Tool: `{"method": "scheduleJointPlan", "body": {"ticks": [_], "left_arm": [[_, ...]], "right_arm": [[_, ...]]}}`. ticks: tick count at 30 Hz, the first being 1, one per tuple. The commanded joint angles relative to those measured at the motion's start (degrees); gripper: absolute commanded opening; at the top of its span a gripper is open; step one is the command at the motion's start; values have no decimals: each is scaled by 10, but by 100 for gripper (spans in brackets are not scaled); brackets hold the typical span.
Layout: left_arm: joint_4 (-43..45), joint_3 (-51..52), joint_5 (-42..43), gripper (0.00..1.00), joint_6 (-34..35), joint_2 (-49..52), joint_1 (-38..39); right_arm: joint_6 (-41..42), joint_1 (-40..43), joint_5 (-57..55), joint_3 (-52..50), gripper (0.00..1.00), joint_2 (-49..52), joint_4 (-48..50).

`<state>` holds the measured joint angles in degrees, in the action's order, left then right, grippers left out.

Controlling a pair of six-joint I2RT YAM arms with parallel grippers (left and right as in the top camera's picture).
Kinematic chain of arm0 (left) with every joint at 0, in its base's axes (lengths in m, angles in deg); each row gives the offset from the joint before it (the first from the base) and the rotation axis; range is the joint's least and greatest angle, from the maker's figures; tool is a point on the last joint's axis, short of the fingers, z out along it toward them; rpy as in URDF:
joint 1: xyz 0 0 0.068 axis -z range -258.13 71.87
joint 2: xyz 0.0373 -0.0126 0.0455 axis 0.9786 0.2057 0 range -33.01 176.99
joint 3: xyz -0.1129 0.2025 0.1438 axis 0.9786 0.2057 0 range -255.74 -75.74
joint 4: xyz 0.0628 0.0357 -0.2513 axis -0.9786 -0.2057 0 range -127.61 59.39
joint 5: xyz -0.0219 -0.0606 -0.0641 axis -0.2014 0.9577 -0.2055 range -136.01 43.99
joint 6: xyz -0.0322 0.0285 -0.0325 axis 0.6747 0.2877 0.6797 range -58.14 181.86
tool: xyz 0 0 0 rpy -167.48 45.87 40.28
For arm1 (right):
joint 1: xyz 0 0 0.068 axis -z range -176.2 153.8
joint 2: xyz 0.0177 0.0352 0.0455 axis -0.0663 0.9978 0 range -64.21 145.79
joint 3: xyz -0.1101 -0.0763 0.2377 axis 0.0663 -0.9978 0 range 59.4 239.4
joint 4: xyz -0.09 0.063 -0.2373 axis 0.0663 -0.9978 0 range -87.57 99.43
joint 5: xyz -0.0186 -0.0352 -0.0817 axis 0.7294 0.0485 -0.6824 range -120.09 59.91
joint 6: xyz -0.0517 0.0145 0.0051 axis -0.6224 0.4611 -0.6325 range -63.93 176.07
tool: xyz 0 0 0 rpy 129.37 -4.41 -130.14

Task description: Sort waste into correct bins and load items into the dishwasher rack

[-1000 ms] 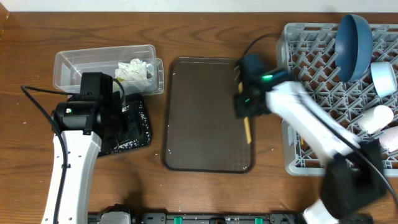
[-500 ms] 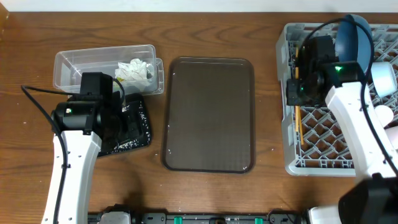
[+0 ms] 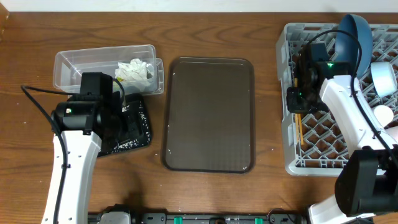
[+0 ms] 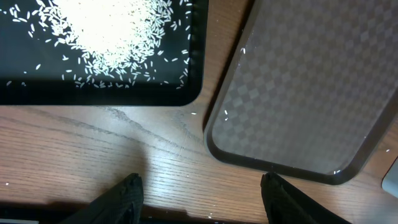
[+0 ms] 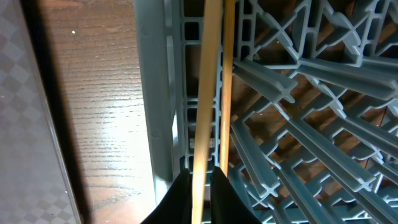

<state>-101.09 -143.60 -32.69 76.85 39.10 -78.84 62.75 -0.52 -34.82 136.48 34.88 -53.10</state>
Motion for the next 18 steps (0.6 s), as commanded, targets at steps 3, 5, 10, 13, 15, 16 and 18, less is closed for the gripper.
{"method": "scheduleJointPlan", "body": {"ticks": [3, 5, 10, 13, 15, 16, 18], "left_arm": [[-2, 0, -5, 68, -3, 1, -3], [-1, 0, -6, 72, -3, 1, -3], [18, 0, -5, 79, -4, 1, -2], [45, 0, -5, 80, -12, 1, 8], [69, 0, -5, 81, -37, 2, 22], [79, 0, -6, 82, -45, 3, 30], [84, 0, -6, 85, -47, 10, 40]], "right_arm": [[23, 8, -6, 0, 20, -12, -5], [28, 8, 5, 0, 27, -31, -2], [27, 12, 14, 2, 63, -90, 24], [24, 15, 22, 2, 68, -118, 42], [14, 19, 37, 2, 68, -126, 50], [4, 22, 52, 2, 68, -126, 54], [-6, 32, 83, 2, 69, -124, 50]]}}
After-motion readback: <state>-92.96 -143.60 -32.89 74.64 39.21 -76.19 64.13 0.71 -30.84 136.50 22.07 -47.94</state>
